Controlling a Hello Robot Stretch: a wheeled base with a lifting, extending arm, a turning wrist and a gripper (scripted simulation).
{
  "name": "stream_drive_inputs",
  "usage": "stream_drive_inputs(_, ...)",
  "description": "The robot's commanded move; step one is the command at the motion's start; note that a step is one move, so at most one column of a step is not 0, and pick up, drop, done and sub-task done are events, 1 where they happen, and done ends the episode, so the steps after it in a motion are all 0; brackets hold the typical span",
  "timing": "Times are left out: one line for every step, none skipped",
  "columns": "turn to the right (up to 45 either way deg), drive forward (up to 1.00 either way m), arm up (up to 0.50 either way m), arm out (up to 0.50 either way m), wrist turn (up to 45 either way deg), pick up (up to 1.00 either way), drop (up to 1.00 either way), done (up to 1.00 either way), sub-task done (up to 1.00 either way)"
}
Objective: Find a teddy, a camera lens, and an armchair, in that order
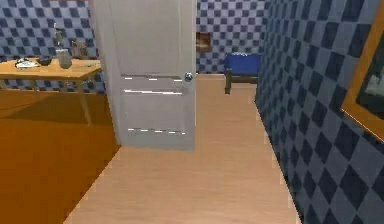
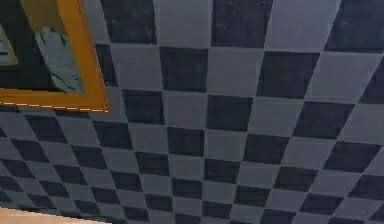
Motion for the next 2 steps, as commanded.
stream_drive_inputs(0.0, 0.25, 0.0, 0.0, 0.0, 0.0, 0.0, 0.0, 0.0)
stream_drive_inputs(6.0, 0.0, 0.0, 0.0, 0.0, 0.0, 0.0, 0.0, 0.0)
